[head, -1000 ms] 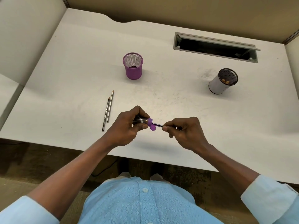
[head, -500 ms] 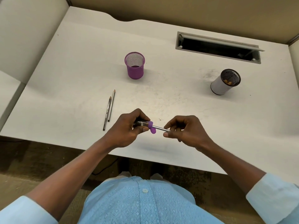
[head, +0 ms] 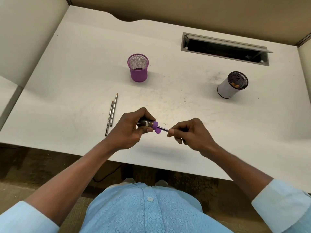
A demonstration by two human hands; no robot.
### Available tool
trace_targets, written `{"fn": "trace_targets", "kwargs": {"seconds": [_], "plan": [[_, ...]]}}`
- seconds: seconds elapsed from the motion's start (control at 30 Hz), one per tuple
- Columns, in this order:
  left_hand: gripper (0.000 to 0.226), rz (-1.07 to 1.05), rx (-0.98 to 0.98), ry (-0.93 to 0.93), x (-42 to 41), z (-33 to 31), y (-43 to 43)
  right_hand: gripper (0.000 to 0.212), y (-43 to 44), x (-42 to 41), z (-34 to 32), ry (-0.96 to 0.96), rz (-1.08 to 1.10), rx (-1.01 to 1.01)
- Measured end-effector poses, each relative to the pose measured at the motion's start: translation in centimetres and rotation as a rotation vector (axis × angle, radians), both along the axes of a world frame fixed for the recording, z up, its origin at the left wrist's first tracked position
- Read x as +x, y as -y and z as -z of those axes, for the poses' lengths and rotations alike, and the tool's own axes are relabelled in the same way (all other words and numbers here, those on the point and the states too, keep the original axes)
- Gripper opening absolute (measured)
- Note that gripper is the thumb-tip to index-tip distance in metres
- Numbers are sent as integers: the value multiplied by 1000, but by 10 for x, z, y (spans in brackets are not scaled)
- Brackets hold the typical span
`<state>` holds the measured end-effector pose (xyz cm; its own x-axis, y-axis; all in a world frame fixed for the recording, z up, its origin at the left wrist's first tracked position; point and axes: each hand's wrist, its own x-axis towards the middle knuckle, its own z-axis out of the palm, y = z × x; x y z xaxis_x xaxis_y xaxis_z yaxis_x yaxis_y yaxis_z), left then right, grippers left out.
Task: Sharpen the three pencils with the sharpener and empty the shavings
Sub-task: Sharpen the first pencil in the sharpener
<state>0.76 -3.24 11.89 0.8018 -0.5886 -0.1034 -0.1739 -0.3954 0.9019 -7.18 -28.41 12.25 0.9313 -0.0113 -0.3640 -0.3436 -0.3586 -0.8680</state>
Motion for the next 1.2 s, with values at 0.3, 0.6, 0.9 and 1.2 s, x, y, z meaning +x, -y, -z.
{"fn": "trace_targets", "kwargs": {"seconds": [0.3, 0.6, 0.9, 1.2], "plan": [[24, 42, -50, 54, -9, -3, 5, 24, 27, 18, -18, -802, -42, 494], [29, -12, -83, 95, -16, 0, 4, 23, 34, 24, -16, -933, -121, 623], [25, -11, -44, 68, -13, 3, 0, 26, 20, 12, -24, -420, -129, 284], [24, -38, -36, 53, -13, 3, 6, 17, 2, -10, 4, 473, -188, -609]]}}
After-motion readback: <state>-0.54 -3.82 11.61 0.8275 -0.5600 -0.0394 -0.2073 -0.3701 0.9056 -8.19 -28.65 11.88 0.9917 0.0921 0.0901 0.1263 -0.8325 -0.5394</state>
